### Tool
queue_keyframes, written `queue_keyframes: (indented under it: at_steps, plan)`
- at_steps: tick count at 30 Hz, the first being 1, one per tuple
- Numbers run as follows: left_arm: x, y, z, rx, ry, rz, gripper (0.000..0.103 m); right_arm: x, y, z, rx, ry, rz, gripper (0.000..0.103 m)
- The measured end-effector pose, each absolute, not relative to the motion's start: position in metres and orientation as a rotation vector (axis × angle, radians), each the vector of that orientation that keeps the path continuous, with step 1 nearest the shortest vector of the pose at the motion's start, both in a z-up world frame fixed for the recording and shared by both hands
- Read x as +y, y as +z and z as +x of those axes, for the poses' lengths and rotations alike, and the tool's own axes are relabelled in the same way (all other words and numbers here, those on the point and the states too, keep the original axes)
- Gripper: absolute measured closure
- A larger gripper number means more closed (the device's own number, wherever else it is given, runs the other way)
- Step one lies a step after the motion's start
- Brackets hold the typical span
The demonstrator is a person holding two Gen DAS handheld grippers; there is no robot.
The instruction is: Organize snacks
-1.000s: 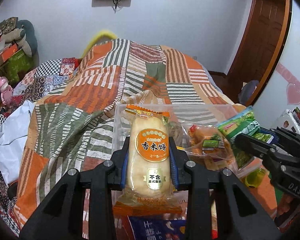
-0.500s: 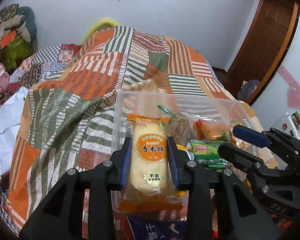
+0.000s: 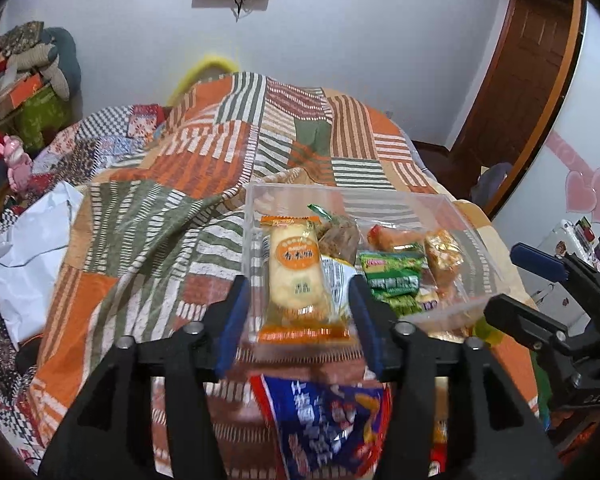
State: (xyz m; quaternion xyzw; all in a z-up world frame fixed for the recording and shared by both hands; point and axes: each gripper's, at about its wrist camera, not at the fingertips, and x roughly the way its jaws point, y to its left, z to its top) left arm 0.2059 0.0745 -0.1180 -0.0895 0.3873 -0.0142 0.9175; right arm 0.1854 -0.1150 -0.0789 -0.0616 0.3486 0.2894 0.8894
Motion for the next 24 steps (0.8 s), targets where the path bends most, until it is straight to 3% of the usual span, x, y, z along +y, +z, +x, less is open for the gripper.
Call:
queue_keyframes:
  at_steps: [11,24]
  plan:
    - [0.066,-0.115,0.147,0.795,-0.028,-0.126,0.029,-0.125,-0.107,0.143,0.814,0.597,-0.077,0.006]
    - [0.059,-0.151,0.122,0.883,-0.041,-0.100,0.028,-0.108,-0.155,0.119,0.883,0.523,-0.200,0.004]
